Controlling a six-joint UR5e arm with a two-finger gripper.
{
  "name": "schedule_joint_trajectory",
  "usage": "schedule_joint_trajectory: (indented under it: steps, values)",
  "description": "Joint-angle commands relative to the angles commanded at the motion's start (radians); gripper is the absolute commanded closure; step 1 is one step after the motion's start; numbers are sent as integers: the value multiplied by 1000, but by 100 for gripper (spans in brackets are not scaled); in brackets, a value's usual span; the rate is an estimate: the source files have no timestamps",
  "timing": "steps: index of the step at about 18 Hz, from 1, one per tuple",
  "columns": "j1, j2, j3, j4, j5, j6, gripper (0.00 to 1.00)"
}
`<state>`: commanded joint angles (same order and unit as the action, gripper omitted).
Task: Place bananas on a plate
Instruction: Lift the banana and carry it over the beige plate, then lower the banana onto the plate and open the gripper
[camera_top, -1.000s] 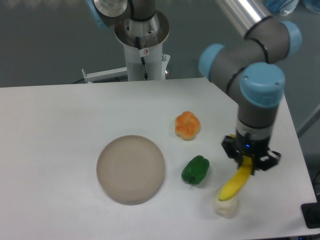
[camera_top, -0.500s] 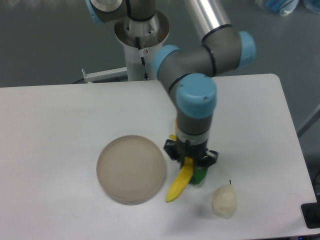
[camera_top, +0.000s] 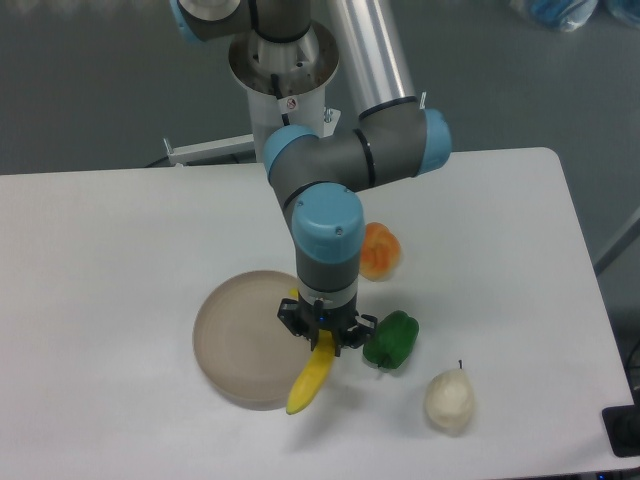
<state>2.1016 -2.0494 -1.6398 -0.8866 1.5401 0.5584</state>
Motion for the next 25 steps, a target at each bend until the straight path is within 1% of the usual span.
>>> schedule_joint_trajectory:
  steps: [4, 8, 11, 14, 17, 20, 25]
  values:
    - [-23, -3, -21, 3, 2, 8, 74]
    - [-26, 0, -37, 5, 3, 14, 74]
    - [-28, 2, -64, 5, 5, 43, 74]
    - [-29, 6, -84, 6, 6, 40, 74]
    - [-43, 5, -84, 9, 5, 25, 74]
    - [-45, 3, -84, 34, 0, 23, 74]
    - [-52, -12, -92, 40, 2, 23, 74]
